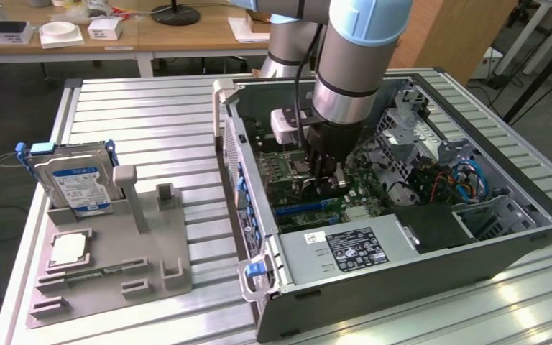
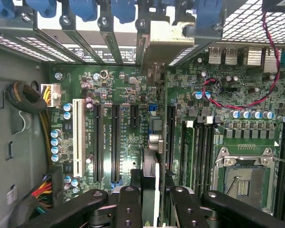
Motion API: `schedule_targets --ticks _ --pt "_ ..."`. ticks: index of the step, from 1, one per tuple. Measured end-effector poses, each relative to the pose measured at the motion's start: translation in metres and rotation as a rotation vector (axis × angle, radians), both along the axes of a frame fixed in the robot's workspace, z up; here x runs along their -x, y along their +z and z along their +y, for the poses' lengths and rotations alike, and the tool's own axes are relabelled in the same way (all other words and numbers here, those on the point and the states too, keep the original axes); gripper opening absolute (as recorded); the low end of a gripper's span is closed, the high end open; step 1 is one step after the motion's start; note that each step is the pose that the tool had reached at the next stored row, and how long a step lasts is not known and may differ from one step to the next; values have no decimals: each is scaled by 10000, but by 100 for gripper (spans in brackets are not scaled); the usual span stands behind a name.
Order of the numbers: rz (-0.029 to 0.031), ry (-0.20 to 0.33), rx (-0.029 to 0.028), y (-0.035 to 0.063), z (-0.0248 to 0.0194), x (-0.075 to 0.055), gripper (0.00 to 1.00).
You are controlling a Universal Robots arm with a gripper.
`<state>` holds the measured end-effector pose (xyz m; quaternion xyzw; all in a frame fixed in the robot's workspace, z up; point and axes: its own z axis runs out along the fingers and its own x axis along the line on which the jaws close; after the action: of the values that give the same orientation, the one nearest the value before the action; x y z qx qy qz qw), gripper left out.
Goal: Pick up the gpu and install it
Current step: 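Insert the gpu into the slot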
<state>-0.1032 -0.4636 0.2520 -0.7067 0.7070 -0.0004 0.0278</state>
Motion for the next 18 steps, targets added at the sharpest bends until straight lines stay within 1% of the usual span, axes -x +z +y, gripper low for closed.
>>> schedule_targets --ticks 5,18 --pt "-31 0 -1 -5 1 9 28" --pt "-59 1 0 -20 0 37 28"
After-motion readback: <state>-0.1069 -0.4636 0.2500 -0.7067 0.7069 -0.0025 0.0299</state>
